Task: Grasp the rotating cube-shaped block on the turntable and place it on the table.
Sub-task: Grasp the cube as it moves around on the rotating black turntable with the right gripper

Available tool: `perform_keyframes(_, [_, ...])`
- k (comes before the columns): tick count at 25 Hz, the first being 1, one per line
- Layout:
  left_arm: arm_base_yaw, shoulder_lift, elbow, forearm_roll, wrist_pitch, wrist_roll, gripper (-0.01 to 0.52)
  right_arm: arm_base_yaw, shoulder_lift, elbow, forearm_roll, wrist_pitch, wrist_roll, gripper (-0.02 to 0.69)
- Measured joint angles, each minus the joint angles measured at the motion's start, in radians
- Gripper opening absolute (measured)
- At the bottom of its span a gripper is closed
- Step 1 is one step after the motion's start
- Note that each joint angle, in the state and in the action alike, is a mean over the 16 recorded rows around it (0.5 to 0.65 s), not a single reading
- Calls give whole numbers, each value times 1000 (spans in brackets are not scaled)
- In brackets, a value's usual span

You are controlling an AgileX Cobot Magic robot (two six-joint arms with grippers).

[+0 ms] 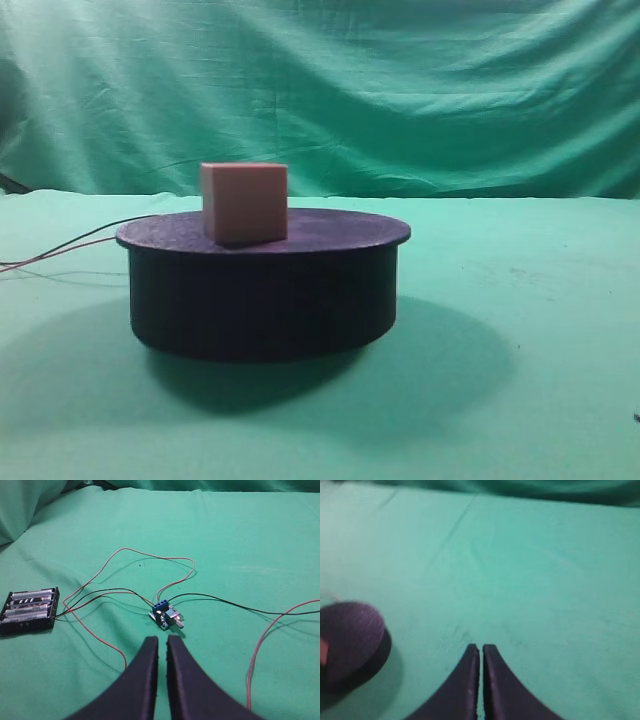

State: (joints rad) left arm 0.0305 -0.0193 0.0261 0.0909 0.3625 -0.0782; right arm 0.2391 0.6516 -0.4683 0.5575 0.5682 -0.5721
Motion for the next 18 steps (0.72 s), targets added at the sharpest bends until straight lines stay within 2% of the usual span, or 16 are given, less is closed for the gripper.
perform_keyframes(3, [0,0,0,0,0,0,0,79,137,-55,50,19,-65,0])
perform_keyframes(5, [0,0,0,0,0,0,0,143,231,-99,49,24,-58,0])
perform_keyframes(12, [0,0,0,0,0,0,0,372,559,-301,-116,48,172,6])
perform_keyframes(15, [0,0,0,0,0,0,0,440,682,-392,-202,75,283,49])
perform_keyframes(18, [0,0,0,0,0,0,0,487,772,-469,-275,101,366,138])
